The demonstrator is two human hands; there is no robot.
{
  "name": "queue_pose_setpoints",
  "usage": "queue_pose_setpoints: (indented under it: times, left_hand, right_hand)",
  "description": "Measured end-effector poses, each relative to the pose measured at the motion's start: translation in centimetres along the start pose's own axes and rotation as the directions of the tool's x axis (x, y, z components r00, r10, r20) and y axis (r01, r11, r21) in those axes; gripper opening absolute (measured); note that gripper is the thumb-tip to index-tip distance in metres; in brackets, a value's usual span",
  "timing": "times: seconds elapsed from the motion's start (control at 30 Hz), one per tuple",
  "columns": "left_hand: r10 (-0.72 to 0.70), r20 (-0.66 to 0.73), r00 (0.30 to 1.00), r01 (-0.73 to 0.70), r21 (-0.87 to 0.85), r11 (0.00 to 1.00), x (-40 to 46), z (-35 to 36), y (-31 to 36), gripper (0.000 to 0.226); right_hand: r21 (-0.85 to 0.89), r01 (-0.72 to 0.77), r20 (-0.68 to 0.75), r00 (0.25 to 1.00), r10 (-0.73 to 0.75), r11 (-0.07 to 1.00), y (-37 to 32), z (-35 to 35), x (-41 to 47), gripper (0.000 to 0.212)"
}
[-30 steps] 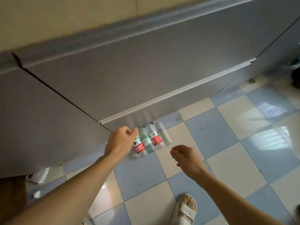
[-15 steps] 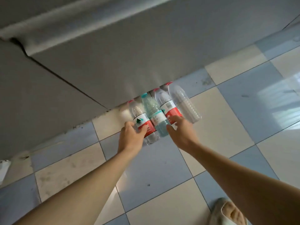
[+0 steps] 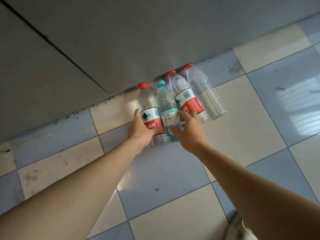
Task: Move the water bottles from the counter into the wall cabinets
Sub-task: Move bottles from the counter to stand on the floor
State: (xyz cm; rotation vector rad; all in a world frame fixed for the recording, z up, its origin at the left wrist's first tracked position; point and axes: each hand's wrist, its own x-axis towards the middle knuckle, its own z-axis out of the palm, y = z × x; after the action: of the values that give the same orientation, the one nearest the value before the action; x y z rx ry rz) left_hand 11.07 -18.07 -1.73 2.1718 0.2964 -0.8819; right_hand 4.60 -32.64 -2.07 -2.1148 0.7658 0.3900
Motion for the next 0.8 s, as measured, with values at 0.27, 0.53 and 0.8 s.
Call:
queue_pose_setpoints:
  times: [0.27,0.53,0.8]
  left_hand:
    - [-0.025,0.113,0.993,0.020,0.038,0.999,-3.2,-2.3,-4.3,0.102]
    - [-0.012,-0.028,1.000,0.013,0.031,0.999,-2.2,-3.0,-4.8,0.076]
    - [0.056,-0.071,0.996,-0.052,0.060,0.997,1.1,-2.9,-2.9,0.075]
  right_hand:
    - [0.033,-0.083,0.140,0.987,0.077,0.996,1.7,2.6,-3.9,0.053]
    - [0.090,-0.047,0.057,0.998,0.041,0.995,0.3,3.7,-3.1,0.082]
    - [0.141,-0.080,0.090,0.994,0.068,0.987,-2.2,4.6,2.1,0.064]
